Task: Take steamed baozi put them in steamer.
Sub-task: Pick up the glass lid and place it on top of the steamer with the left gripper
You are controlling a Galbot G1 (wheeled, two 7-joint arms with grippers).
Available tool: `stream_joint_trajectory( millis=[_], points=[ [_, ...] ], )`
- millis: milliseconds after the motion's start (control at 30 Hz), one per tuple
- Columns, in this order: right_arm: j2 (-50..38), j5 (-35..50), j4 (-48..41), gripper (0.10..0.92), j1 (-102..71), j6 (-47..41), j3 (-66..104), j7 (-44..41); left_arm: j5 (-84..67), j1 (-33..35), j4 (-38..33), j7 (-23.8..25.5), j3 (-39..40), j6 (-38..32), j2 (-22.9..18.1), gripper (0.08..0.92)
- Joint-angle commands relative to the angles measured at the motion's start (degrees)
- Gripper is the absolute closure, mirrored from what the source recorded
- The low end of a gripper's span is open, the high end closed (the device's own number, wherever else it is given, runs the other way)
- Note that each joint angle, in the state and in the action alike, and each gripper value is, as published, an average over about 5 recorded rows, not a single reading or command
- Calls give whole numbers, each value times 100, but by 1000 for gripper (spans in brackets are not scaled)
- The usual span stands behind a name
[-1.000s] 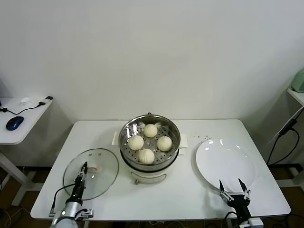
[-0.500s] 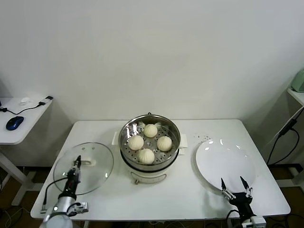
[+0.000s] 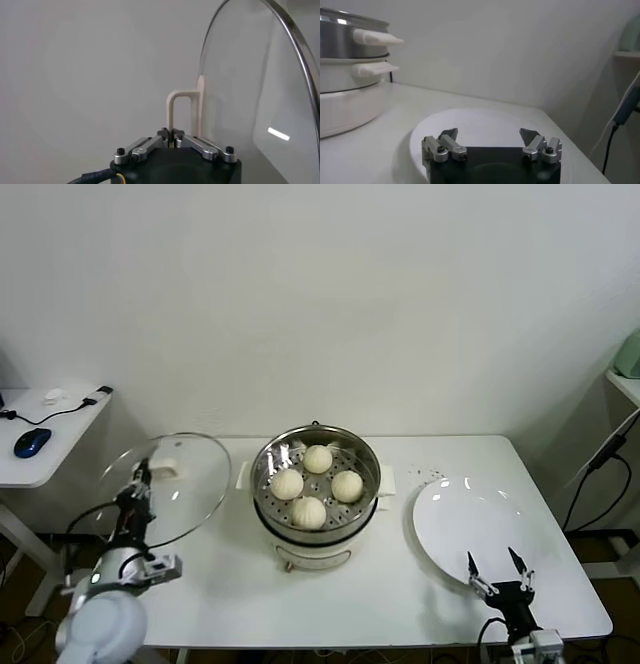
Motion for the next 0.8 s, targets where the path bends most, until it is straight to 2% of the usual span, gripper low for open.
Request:
stream_joint_trajectory(
  millis=[33,233,433,800],
  points=[
    [-16,-13,76,203,33,-68,-18,1,1033,-1167,-841,1031,2410,1516,-423,861],
    [-27,-8,10,203,33,-10,-44,-16,1560,-1734,-364,1271,3177,1784,-1129,861],
    [-20,7,-109,202,42,101,-43,-21,1835,-2030,169,1210,3559,1869,-1668,861],
    [22,37,-188,203,23,237,24,-11,2401,-2077,1079,927,3885,1754,-2218,861]
  ],
)
